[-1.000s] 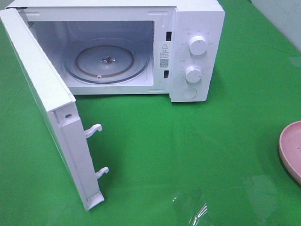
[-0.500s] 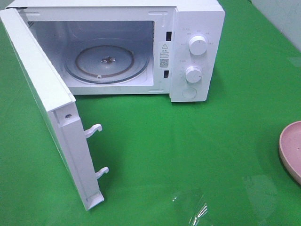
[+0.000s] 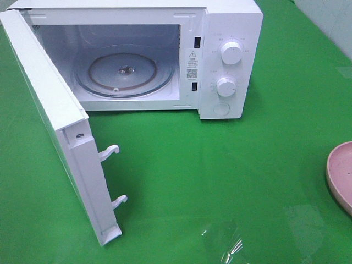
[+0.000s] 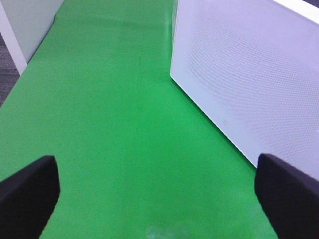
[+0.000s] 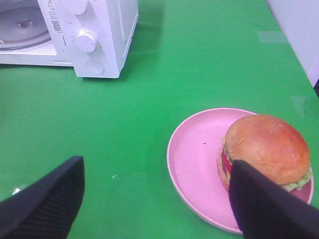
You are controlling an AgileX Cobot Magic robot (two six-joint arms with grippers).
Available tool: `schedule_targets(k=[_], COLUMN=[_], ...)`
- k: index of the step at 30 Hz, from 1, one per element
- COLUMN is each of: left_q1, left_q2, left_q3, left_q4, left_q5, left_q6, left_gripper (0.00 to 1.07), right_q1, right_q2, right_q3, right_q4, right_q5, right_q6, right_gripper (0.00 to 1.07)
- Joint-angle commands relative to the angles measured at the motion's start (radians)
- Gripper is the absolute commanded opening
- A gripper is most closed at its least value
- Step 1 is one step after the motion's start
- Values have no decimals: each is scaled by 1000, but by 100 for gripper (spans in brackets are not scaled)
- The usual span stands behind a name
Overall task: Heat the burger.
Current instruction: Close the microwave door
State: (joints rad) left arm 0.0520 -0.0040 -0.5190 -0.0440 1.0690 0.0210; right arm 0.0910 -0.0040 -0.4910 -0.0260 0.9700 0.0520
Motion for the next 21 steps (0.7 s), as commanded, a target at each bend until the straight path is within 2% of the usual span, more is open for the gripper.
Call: schedule_targets(k=[1,9,11,12,15,17,18,19,20,21], left_q1=[2,2,2,2,2,2,2,2,2,2], left_q2=[-17,19,31,53,81,114,114,133,133,152], left_q3=[3,-26,-33,-37,-37,-35,-35,-28,-28,-15], left_q4=[-11,-15,-14,-12,-12,-7,-7,0,0,4], left_q5=[0,-9,-20,-48,-91,-168,-168,-219,-219,-267], left_q6=[-6,1,14,39,47,47,47,47,47,47], left_gripper=[99,99,99,99,96,84,84,69,69,50], right_q1=[-7,-7,-7,-7,-7,-7,-7,-7,-7,-7], right_q2=[-25,-25,-25,-25,-25,-25,-25,-25,-25,-25], right_q3=[2,2,2,2,2,2,2,2,2,2], right_q4=[2,2,2,2,2,2,2,2,2,2], right_q5=[-9,-9,-9,-9,-9,-9,-9,-9,-9,-9], right_q6=[-11,-11,-11,-11,-11,-11,-11,-11,-11,-11], right_gripper=[76,76,76,76,76,76,76,76,76,76])
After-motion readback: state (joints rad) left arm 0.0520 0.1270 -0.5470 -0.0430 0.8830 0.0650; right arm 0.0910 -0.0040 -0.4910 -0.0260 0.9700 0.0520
